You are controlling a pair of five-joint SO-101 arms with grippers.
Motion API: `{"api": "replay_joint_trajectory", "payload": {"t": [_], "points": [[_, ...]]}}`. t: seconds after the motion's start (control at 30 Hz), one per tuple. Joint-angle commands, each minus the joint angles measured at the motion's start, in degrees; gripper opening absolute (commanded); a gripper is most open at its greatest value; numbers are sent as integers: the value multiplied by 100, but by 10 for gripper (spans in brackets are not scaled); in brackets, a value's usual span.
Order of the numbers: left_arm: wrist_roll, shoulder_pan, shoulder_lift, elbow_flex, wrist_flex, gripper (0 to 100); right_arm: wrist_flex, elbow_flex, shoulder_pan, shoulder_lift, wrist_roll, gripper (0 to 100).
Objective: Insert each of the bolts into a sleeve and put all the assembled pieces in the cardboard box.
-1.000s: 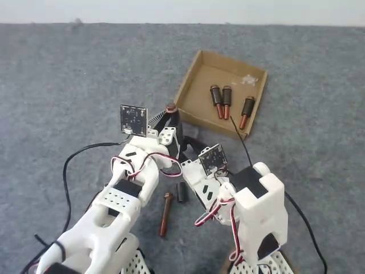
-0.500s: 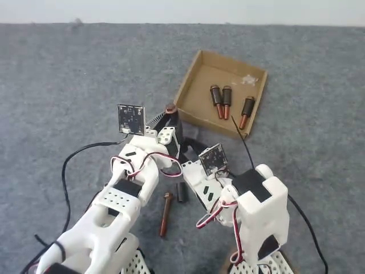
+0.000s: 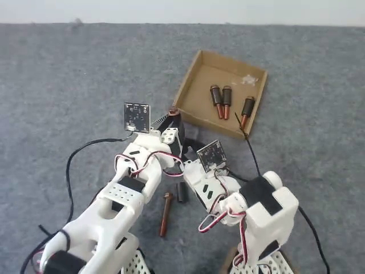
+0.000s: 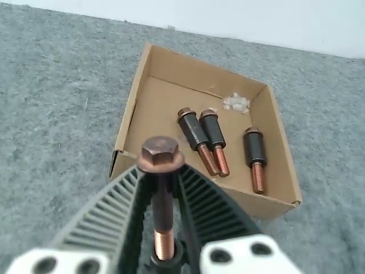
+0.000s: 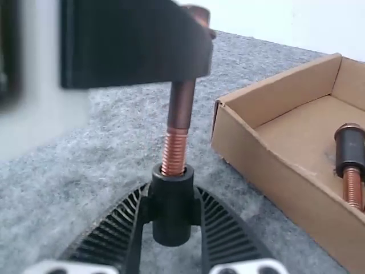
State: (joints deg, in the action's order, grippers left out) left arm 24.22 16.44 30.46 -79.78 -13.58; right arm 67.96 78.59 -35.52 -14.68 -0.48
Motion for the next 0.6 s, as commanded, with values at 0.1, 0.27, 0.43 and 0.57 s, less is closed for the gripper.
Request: {"api": "replay_joint_trajectory", "payload": {"t": [0.1,0.27,0.43,0.57], "points": [[-35,79,0,242,79,9,-347,9,215,549,-35,6],[-448,633,0,48,695,10,-418,0,312,690,-53,6],[-475,519,-35,57,712,10,-418,9,338,716,-70,6],[-475,387,-35,57,738,11,-391,0,338,716,-70,6]]}}
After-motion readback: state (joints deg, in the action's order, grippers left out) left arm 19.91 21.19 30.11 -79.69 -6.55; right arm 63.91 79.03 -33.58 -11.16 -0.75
